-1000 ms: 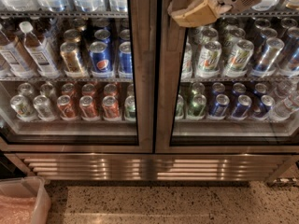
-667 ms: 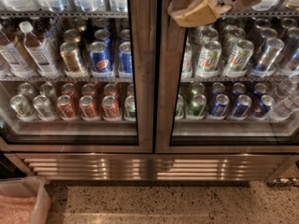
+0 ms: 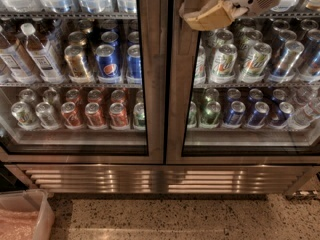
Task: Open right fridge door
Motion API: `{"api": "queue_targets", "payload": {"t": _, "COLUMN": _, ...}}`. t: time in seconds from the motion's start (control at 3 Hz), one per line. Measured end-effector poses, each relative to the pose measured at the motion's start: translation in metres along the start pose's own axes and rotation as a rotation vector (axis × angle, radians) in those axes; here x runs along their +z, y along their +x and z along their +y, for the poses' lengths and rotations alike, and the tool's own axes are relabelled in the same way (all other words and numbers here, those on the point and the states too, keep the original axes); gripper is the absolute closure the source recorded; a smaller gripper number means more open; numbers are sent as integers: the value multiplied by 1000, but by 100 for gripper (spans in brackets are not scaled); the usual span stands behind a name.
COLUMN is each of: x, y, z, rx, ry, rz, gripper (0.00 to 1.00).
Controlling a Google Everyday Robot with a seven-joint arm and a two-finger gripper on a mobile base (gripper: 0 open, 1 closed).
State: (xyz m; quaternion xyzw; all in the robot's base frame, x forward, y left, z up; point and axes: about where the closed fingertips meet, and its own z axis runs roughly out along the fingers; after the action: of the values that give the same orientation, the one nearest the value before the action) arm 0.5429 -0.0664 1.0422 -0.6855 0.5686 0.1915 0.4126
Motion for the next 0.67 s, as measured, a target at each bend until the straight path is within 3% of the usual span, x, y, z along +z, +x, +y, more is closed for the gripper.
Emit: {"api": "queue_targets", "payload": {"t": 0.67, "x": 0, "y": 0, "z": 1, "rx": -3, "ry": -11, "rz": -1, "gripper": 100}}
